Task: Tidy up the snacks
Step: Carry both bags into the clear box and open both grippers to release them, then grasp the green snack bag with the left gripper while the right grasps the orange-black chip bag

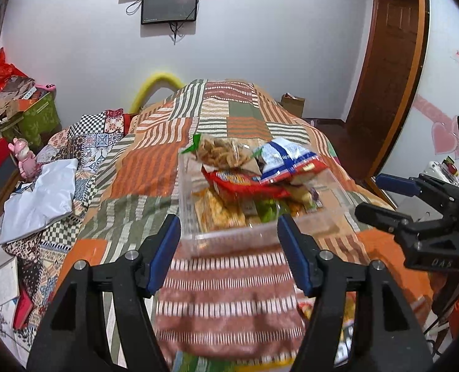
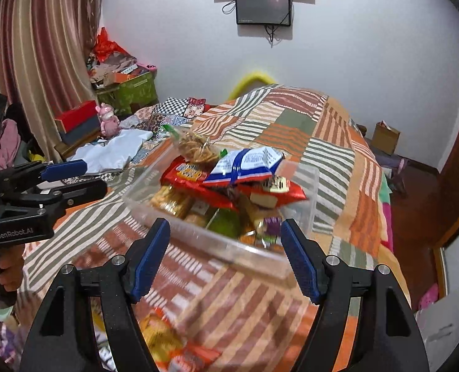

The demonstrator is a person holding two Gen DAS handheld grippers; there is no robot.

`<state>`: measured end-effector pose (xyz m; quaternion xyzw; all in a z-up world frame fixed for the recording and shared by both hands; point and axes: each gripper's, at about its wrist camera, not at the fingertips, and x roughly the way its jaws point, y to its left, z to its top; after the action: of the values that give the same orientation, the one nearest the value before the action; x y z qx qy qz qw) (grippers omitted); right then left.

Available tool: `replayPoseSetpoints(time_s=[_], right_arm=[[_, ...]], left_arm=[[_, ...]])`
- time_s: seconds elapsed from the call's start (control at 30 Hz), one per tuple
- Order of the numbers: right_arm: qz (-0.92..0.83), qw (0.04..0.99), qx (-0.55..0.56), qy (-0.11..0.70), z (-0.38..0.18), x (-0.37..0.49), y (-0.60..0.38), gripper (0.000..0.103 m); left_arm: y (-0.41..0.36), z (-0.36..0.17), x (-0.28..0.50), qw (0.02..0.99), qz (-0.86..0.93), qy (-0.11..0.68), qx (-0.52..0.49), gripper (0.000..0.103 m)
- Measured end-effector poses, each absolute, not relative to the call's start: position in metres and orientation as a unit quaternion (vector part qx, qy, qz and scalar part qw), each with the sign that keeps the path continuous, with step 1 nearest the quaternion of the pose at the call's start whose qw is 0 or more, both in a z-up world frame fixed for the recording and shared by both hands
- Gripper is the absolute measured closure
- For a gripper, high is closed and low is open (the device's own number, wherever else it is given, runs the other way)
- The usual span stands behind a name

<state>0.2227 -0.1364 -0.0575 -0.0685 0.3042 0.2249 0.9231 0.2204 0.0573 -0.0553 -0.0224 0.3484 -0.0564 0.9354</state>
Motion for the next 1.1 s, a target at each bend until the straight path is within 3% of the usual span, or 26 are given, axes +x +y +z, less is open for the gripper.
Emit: replayPoseSetpoints(time_s=[0.1, 0.4, 0.5, 0.8, 1.1], right_arm=[[0.225, 0.923, -0.063, 0.304, -0.062, 0.208, -0.141, 0.031], [0.229, 0.916, -0.044, 0.328, -0.091, 0.171, -0.141, 0.027], [0.239, 0.908, -0.025, 0.342, -0.102, 0.165, -0.136, 0.021], [0.252, 0.888, -0.064, 0.379, -0.134, 0.163, -0.1, 0.021], [0.23, 0.886, -0.052, 0.4, -0.147, 0.156, -0.124, 0.019]], left_arm=[[0.057, -0.057, 0.202, 0.935, -0.051, 0.349, -0.018, 0.032], [0.061, -0.087, 0.159, 0.923, -0.042, 0.383, -0.007, 0.031], [0.064, -0.103, 0.148, 0.917, -0.036, 0.398, -0.005, 0.031], [0.087, -0.144, 0.127, 0.896, -0.016, 0.442, -0.031, 0.031], [0.093, -0.167, 0.117, 0.883, -0.032, 0.465, -0.058, 0.03]])
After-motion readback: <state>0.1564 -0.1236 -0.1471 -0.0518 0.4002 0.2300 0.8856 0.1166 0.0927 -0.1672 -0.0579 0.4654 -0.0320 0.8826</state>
